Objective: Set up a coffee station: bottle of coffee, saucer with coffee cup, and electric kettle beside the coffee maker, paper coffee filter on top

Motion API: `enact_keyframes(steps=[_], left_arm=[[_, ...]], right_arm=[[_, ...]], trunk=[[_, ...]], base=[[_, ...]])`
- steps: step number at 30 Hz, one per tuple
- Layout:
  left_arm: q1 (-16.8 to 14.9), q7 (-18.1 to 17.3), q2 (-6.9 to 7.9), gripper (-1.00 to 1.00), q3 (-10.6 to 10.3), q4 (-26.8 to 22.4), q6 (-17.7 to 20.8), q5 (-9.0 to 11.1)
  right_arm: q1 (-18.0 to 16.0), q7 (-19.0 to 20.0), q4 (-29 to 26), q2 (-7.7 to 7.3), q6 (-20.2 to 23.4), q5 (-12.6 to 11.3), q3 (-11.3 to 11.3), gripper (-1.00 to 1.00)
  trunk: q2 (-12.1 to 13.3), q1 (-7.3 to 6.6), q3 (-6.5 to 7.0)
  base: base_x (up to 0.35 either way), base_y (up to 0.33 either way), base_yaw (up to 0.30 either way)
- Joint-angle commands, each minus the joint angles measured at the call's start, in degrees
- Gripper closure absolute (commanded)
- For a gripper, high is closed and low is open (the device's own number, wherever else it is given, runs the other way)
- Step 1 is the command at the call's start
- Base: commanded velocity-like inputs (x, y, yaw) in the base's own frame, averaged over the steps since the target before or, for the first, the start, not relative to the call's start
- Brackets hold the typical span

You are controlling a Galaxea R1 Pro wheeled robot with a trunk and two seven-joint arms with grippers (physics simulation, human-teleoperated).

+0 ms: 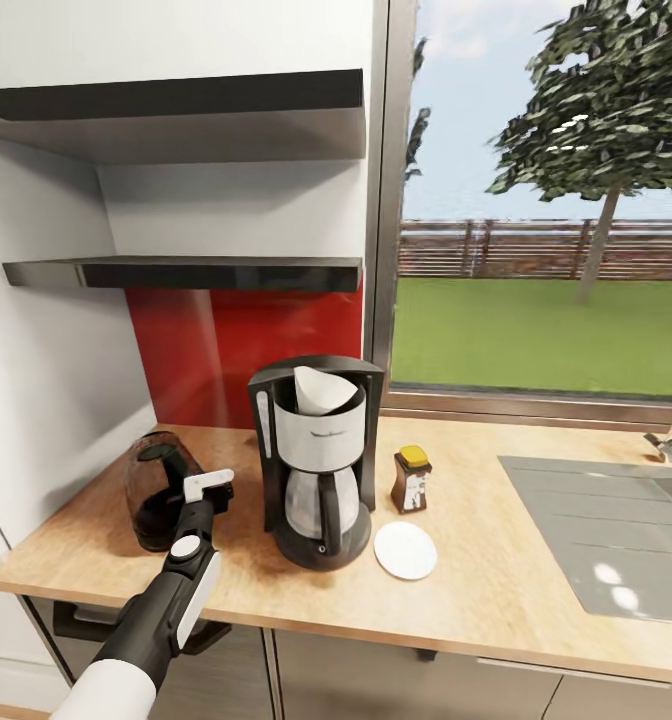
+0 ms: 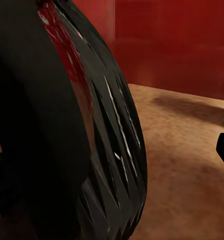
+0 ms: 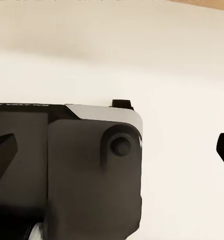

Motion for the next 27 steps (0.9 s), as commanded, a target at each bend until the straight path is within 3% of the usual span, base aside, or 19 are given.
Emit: enact_keyframes(steps=[1,17,18,27], left_arm=[[0.0,0.4,0.04,-1.0,-0.2,-0.1,0.2,0.4],[0.0,0.4,0.06,-1.0,-0.1,-0.1,0.2,0.4],[-0.1,0.4,0.06,1.0,-0.1,-0.1,0.3,0.4],[-0.1,0.6,0.04,1.0,2.8,-0.1,0.2,0.5]], right_arm=[[0.0,-0.2,0.0,0.02,0.0,0.6,-0.5,-1.0],[0.0,-0.2,0.0,0.02,0.0,0.6,-0.5,-1.0],[0.0,-0.2,0.0,0.02,0.0,0.6,-0.5,-1.0],[0.0,-0.2,0.0,0.02,0.0,0.6,-0.5,-1.0]], trunk=[[0.0,0.03,-0.02],[0.0,0.03,-0.02],[0.0,0.03,-0.02],[0.0,0.03,-0.02]], base=[[0.064,0.0,0.0],[0.018,0.0,0.0],[0.0,0.0,0.0],[0.0,0.0,0.0]])
